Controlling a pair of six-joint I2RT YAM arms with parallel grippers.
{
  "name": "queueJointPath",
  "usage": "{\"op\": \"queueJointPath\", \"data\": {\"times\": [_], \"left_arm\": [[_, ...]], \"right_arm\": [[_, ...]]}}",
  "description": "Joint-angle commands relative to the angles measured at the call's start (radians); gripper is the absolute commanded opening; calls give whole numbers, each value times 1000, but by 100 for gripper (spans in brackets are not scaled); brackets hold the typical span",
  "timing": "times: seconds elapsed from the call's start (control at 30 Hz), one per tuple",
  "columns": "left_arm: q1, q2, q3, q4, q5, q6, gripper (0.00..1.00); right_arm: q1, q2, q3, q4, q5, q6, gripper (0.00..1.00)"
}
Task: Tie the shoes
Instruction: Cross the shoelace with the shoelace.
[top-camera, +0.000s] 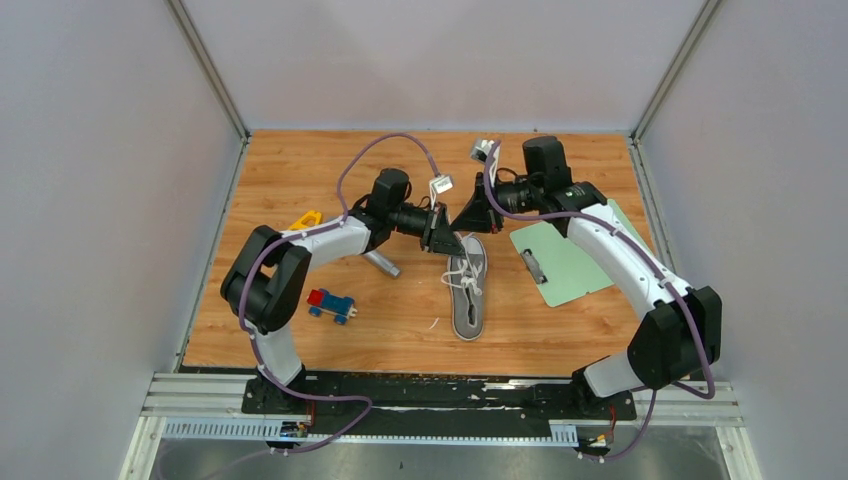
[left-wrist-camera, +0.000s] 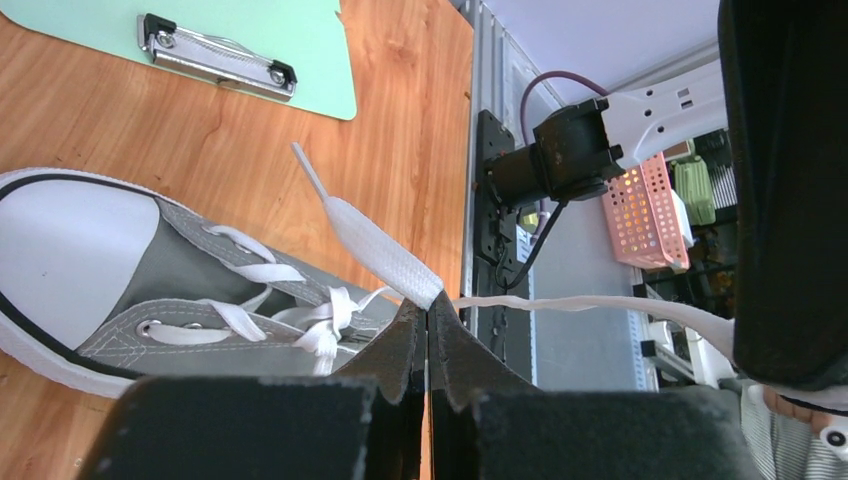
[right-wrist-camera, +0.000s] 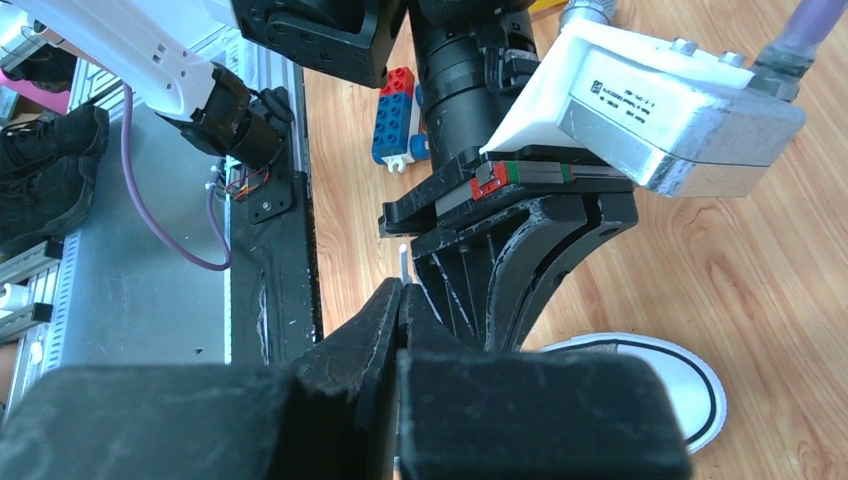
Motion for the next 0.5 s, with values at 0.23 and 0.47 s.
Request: {"op": "queueJointPath", "data": {"times": [0.23, 0.47], "left_arm": [[-5, 3, -29, 162, 29, -108, 17], [-6, -5, -61, 210, 56, -126, 32]], "right_arm": [[-4, 7, -10, 97, 69, 47, 0], [-4, 37, -20, 95, 99, 59, 0]]}}
